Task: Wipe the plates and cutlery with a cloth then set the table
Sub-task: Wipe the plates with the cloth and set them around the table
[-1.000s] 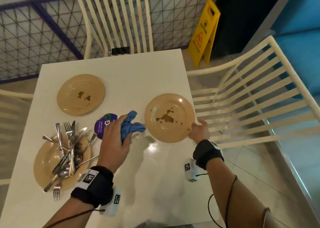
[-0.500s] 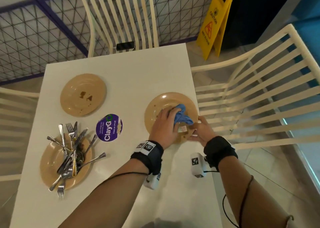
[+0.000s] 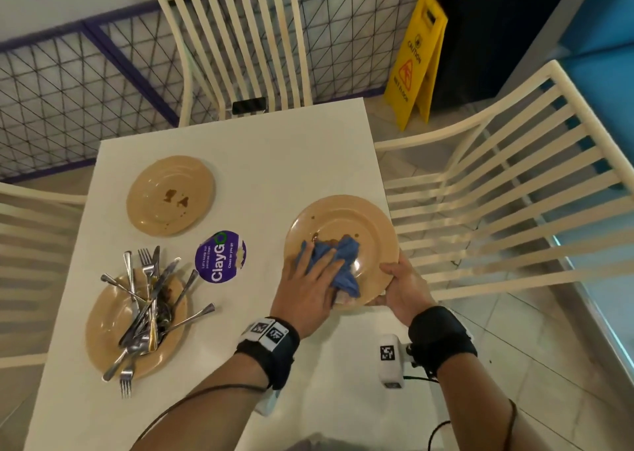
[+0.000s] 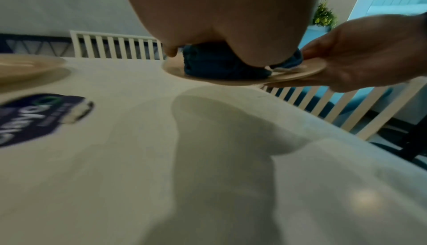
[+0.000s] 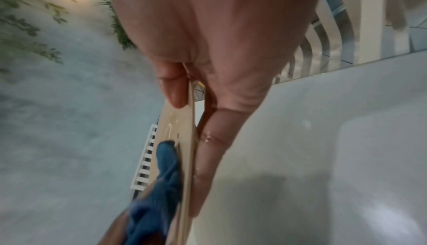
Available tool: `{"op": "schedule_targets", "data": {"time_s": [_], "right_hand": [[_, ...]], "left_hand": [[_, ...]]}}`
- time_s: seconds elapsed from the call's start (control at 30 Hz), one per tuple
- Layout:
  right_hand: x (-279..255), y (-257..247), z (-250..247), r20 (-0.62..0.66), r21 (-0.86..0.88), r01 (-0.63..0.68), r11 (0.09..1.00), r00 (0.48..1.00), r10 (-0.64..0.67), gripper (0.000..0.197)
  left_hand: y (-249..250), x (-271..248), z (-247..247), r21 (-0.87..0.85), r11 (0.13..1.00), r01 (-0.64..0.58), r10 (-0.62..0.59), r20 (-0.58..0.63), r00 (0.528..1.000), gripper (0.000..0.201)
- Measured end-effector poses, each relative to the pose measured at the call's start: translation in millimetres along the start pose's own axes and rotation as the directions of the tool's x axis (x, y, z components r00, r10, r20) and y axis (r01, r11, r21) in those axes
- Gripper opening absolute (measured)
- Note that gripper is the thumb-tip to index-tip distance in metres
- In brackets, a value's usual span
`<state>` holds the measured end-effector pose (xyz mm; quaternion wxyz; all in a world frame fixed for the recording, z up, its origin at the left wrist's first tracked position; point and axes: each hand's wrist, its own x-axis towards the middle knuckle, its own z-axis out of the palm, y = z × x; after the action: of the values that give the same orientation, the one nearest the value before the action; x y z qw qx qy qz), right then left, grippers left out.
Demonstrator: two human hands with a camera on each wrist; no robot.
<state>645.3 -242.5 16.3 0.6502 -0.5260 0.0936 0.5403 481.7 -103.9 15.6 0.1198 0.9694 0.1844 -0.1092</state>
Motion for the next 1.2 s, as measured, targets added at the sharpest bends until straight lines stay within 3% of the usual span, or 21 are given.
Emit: {"op": "schedule_targets", "data": {"time_s": [0.1, 0.2, 0.27, 0.4, 0.5, 0.6, 0.67, 0.73, 0.8, 0.87, 0.93, 1.03, 1.13, 1.2], "right_hand": [[-20.6, 6.4, 9.5, 0.048, -0.060, -0.017, 0.998, 0.999, 0.019, 0.047], [-37.0, 14.7, 24.0, 0.144, -0.118, -0.004, 0.993, 0.989, 0.021, 0.047], [-45.4, 15.7, 38.4, 0.192, -0.146, 0.032, 0.989, 0.981, -0.003, 0.045], [-55.9, 7.6, 60.6, 0.197, -0.130, 0.130, 0.983, 0.975, -0.103, 0.044], [-64.4, -4.1, 57.6, 0.129, -0.060, 0.161, 0.985, 0.980, -0.152, 0.046], [-81.4, -10.2, 50.4, 0.143, -0.125, 0.181, 0.976, 0.976, -0.163, 0.041], [-93.8, -6.3, 52.6, 0.175, -0.192, 0.195, 0.962, 0.971, -0.162, 0.039], [-103.0, 2.4, 61.5, 0.204, -0.233, 0.194, 0.953, 0.968, -0.147, 0.039], [-107.7, 12.1, 76.8, 0.247, -0.258, 0.201, 0.945, 0.959, -0.137, 0.041], [-110.0, 16.0, 94.4, 0.285, -0.286, 0.231, 0.930, 0.947, -0.148, 0.043], [-110.3, 13.3, 105.7, 0.300, -0.285, 0.273, 0.919, 0.936, -0.185, 0.046], [-110.5, -3.6, 102.5, 0.235, -0.227, 0.318, 0.921, 0.935, -0.264, 0.048], [-121.5, -19.4, 87.4, 0.212, -0.234, 0.339, 0.911, 0.933, -0.292, 0.042], [-130.1, -18.4, 82.9, 0.239, -0.292, 0.328, 0.899, 0.935, -0.263, 0.039]], "left_hand": [[-37.0, -14.1, -12.4, 0.076, 0.995, 0.067, -0.068, 0.001, 0.998, 0.063], [-49.5, -7.1, -37.8, 0.001, 0.989, 0.151, -0.151, -0.022, 0.988, 0.078], [-37.2, 2.8, -56.9, -0.052, 0.984, 0.171, -0.174, -0.063, 0.983, 0.077], [11.2, 5.2, -60.2, -0.185, 0.982, 0.048, -0.072, -0.125, 0.990, 0.070], [34.9, -28.1, -43.7, -0.082, 0.992, -0.093, 0.075, -0.202, 0.977, 0.059], [6.6, -64.8, -32.6, -0.012, 0.990, -0.140, 0.133, -0.235, 0.963, 0.059], [-30.6, -79.8, -31.5, 0.010, 0.997, -0.070, 0.071, -0.245, 0.967, 0.062], [-59.4, -78.9, -40.4, -0.044, 0.997, 0.063, -0.072, -0.258, 0.963, 0.066], [-64.1, -66.5, -57.9, -0.133, 0.980, 0.148, -0.181, -0.292, 0.939, 0.070], [-43.7, -51.8, -76.0, -0.218, 0.966, 0.140, -0.208, -0.329, 0.921, 0.069], [-11.2, -48.1, -88.0, -0.281, 0.958, 0.062, -0.159, -0.339, 0.927, 0.065], [21.3, -67.5, -77.7, -0.215, 0.971, -0.109, 0.029, -0.346, 0.938, 0.060], [-1.9, -95.1, -49.3, -0.032, 0.978, -0.204, 0.184, -0.320, 0.929, 0.063], [-37.5, -102.9, -44.8, 0.031, 0.987, -0.158, 0.160, -0.292, 0.943, 0.068]]}}
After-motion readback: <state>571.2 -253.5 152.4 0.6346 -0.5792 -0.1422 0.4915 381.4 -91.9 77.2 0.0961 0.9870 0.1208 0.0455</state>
